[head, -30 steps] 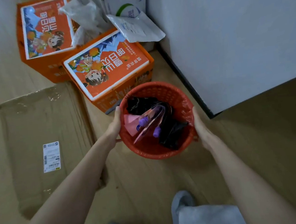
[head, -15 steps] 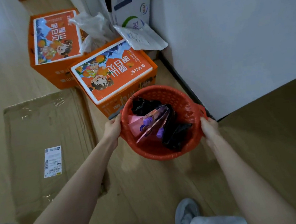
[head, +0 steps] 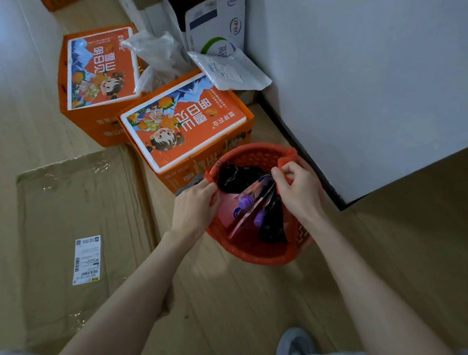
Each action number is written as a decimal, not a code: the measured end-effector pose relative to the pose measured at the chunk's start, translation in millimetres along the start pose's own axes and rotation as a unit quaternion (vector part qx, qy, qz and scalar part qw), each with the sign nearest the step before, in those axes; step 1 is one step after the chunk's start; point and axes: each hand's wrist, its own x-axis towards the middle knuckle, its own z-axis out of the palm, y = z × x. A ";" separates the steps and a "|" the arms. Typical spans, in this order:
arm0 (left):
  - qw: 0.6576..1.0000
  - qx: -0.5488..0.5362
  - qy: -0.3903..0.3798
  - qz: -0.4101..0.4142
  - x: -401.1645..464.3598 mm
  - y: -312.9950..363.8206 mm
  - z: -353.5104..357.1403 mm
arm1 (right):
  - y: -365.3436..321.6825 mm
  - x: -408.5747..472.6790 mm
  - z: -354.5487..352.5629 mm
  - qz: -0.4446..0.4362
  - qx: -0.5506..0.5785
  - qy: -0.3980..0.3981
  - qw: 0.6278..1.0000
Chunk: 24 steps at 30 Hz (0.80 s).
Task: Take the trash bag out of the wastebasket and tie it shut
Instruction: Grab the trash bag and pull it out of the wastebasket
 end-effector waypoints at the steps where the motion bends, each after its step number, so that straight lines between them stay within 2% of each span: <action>1: 1.000 -0.013 0.003 -0.011 2.3 3.0 -2.3 | -5.2 0.9 -0.3 0.010 0.033 -0.019 0.999; 3: 0.992 -0.090 0.007 -0.091 8.4 10.8 -6.9 | -15.6 2.4 -2.3 0.032 0.099 -0.053 0.993; 5: 0.969 -0.194 -0.001 -0.154 14.2 25.8 -12.3 | -27.3 0.8 -6.0 0.028 0.110 -0.074 0.991; 8: 0.946 -0.293 -0.046 -0.129 18.6 56.2 -23.5 | -46.0 -5.4 -7.7 -0.024 0.049 -0.100 0.993; 12: 0.909 -0.390 -0.035 -0.143 30.1 80.5 -43.6 | -64.8 -11.2 -7.3 -0.043 0.088 -0.097 0.990; 16: 0.880 -0.436 0.000 -0.186 34.0 93.7 -72.7 | -77.8 -17.5 -22.9 -0.012 0.130 -0.089 0.987; 24: 0.821 -0.503 -0.032 -0.267 13.8 149.0 -171.1 | -144.7 -59.1 -96.0 0.028 0.143 -0.055 0.988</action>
